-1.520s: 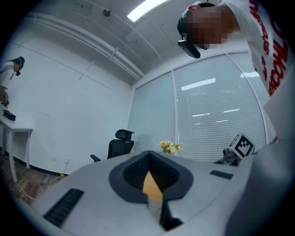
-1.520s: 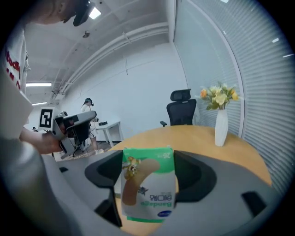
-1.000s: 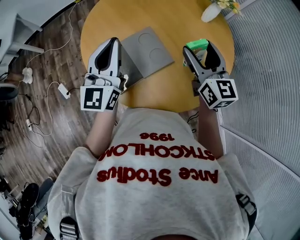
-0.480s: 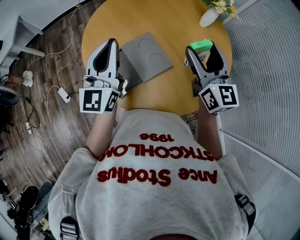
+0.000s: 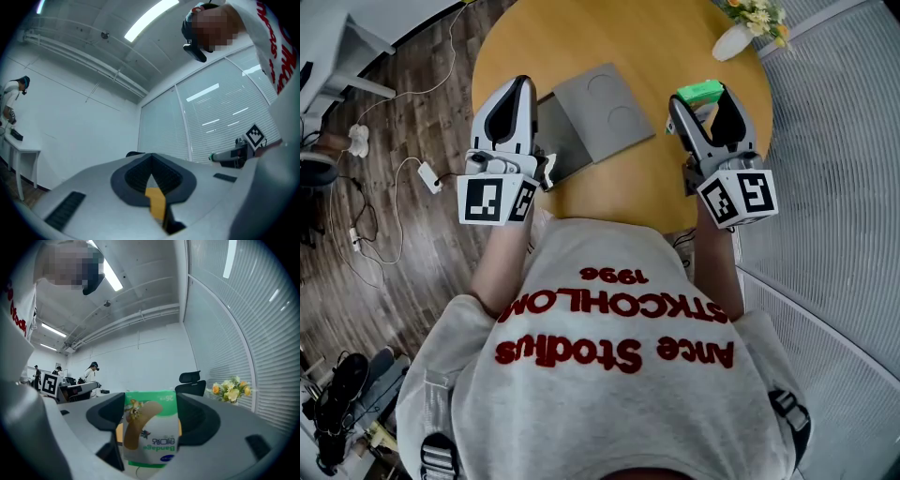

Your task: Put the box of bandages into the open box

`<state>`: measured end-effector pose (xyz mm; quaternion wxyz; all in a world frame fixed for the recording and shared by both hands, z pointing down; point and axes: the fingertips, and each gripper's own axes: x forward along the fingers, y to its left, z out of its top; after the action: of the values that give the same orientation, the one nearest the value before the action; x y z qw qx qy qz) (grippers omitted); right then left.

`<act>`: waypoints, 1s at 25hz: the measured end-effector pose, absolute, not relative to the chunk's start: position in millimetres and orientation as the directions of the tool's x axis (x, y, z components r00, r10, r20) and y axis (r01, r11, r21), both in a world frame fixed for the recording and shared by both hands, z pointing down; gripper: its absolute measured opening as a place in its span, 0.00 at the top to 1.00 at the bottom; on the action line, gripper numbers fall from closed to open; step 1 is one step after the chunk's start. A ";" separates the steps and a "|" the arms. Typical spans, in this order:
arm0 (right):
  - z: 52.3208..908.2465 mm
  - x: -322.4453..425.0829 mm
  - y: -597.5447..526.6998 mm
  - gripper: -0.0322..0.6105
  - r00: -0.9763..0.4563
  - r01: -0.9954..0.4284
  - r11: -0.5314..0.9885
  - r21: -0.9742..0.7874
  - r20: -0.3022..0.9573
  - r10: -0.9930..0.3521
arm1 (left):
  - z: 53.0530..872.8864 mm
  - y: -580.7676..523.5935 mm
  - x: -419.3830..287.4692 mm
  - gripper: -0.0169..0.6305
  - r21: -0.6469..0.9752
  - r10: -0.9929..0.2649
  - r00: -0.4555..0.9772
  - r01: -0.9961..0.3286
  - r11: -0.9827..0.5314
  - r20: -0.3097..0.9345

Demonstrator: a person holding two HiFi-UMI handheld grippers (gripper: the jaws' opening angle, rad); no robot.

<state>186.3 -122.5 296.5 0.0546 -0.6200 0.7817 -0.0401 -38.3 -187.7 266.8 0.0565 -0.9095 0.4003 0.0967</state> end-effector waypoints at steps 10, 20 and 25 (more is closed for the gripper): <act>289.7 131.7 -131.7 0.40 -0.402 -0.905 0.404 -0.133 -0.046 -0.914 | 259.9 -163.0 -91.1 0.96 -0.034 -0.811 0.544 -0.834 -0.550 -0.215; 273.8 68.9 -148.2 0.41 -0.537 -0.833 0.537 -0.134 -0.037 -0.843 | 249.9 -154.4 -147.6 0.96 -0.011 -0.879 0.428 -0.900 -0.436 -0.212; 281.8 57.2 -154.6 0.41 -0.571 -0.811 0.566 -0.145 -0.009 -0.821 | 260.1 -158.2 -153.2 0.96 0.007 -0.892 0.408 -0.909 -0.417 -0.195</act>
<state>57.2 -154.6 281.8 0.0379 -0.4615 0.8841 -0.0625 -153.2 -158.2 260.1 0.0498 -0.8374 0.5377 0.0842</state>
